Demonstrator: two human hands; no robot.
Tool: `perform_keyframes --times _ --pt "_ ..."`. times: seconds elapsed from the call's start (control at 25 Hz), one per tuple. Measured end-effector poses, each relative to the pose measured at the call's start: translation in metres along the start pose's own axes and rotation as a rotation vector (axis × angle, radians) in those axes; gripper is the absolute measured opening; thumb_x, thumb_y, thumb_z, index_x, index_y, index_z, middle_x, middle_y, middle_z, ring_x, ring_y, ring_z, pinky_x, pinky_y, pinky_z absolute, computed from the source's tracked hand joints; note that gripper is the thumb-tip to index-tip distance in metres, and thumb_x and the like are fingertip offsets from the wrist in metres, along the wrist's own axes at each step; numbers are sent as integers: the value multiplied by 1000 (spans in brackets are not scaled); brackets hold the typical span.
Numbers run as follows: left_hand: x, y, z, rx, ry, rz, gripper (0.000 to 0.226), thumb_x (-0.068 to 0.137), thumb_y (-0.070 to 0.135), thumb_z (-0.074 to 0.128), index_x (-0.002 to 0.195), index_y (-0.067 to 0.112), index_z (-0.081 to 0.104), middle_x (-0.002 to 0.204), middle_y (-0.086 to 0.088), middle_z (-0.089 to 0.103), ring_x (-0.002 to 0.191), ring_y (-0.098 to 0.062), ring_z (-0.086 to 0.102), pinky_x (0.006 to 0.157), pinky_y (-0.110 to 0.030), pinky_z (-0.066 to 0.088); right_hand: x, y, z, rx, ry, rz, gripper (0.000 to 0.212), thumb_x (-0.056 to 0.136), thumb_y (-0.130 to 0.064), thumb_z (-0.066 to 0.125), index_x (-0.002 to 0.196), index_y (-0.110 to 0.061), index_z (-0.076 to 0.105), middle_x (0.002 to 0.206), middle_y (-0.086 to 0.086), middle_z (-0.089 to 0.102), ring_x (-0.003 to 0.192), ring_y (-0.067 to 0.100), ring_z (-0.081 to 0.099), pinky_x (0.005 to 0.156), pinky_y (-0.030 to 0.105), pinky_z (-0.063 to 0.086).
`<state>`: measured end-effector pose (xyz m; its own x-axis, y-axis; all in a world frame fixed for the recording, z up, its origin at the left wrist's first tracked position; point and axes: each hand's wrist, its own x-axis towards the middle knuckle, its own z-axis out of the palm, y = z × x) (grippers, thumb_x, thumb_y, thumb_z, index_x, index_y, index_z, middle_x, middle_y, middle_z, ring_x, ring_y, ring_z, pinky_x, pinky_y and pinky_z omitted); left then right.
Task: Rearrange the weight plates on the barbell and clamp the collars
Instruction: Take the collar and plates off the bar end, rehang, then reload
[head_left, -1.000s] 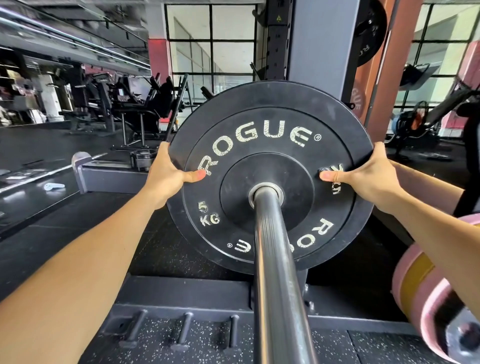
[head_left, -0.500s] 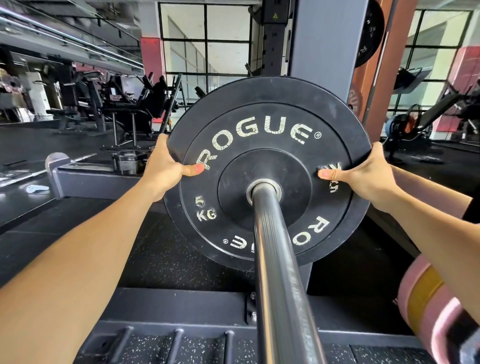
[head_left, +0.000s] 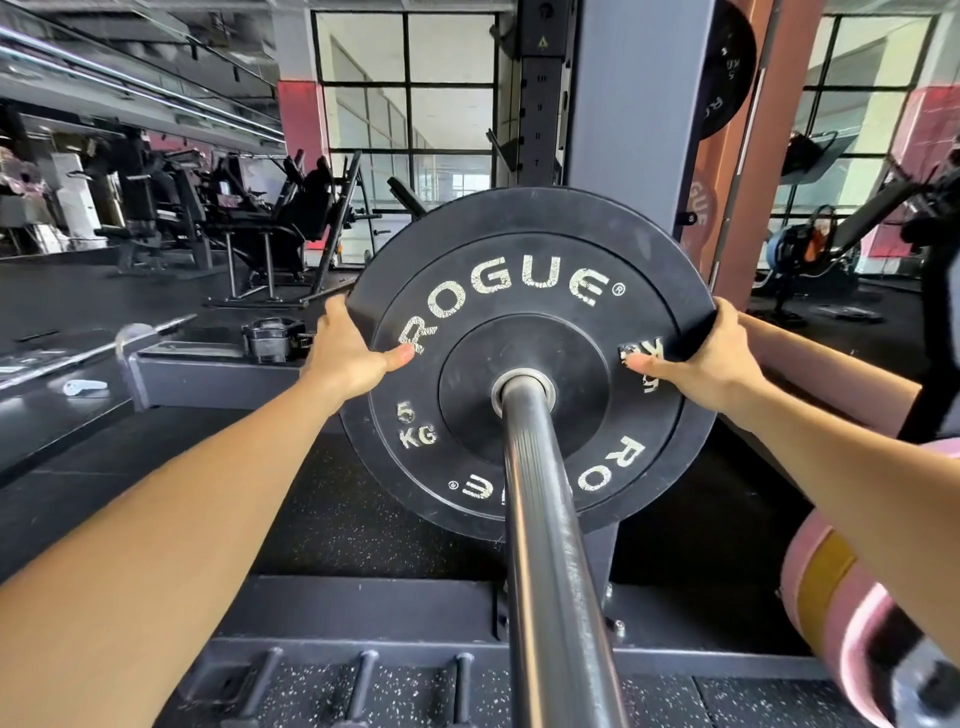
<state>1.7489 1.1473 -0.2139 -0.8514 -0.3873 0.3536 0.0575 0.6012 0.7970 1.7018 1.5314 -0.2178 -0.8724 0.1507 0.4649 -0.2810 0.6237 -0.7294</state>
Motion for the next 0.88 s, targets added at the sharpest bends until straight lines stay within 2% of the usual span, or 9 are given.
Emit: perform_keyframes --times 0.08,0.16,0.32,0.44,0.52,0.6,0.68,0.88 --pt "-10 4 -9 -16 -39 33 107 69 42 88 150 21 22 150 -4 38 135 -27 41 110 -50 37 -8 -4 -6 -33 -43 -43 117 51 -44 94 143 -13 30 144 9 43 134 27 41 110 48 37" --pt "-21 7 -20 2 -77 87 109 68 43 89 153 25 22 154 0 35 138 -23 39 113 -48 35 -15 -9 -16 -68 -87 -83 104 53 -44 94 137 -14 41 137 9 49 128 26 46 107 47 41" --pt "-41 21 -38 92 -148 257 87 69 45 86 143 37 40 153 6 33 140 -16 34 112 -38 30 -23 -22 -42 -178 -109 -136 89 63 -57 83 134 -15 51 132 6 55 120 23 54 103 38 44" --pt "-47 48 -52 145 -194 296 76 68 52 85 133 44 48 150 9 35 139 -13 33 110 -36 30 -17 -47 -56 -208 -122 -218 76 68 -59 78 129 -21 55 131 5 53 117 22 53 93 30 39" --pt "-41 87 -67 157 -198 298 77 68 54 84 135 41 47 151 10 36 140 -14 33 107 -34 30 -4 -78 -77 -214 -156 -254 72 69 -61 76 128 -25 56 134 3 53 120 22 52 97 31 38" --pt "-29 135 -87 175 -195 297 78 68 57 82 136 42 46 153 8 34 140 -16 33 109 -37 30 15 -116 -102 -238 -185 -278 74 69 -64 73 130 -28 54 137 0 52 119 22 54 104 40 41" --pt "-11 185 -108 171 -186 313 75 68 60 80 133 45 47 154 10 34 140 -16 33 111 -41 31 40 -157 -127 -271 -207 -304 75 69 -68 71 131 -31 51 139 -2 51 113 21 57 102 46 44" --pt "41 302 -174 128 -147 344 76 66 60 81 133 42 48 150 13 40 137 -14 36 98 -31 30 113 -268 -188 -302 -208 -371 76 70 -66 71 135 -34 47 138 -2 51 122 21 51 105 45 39"
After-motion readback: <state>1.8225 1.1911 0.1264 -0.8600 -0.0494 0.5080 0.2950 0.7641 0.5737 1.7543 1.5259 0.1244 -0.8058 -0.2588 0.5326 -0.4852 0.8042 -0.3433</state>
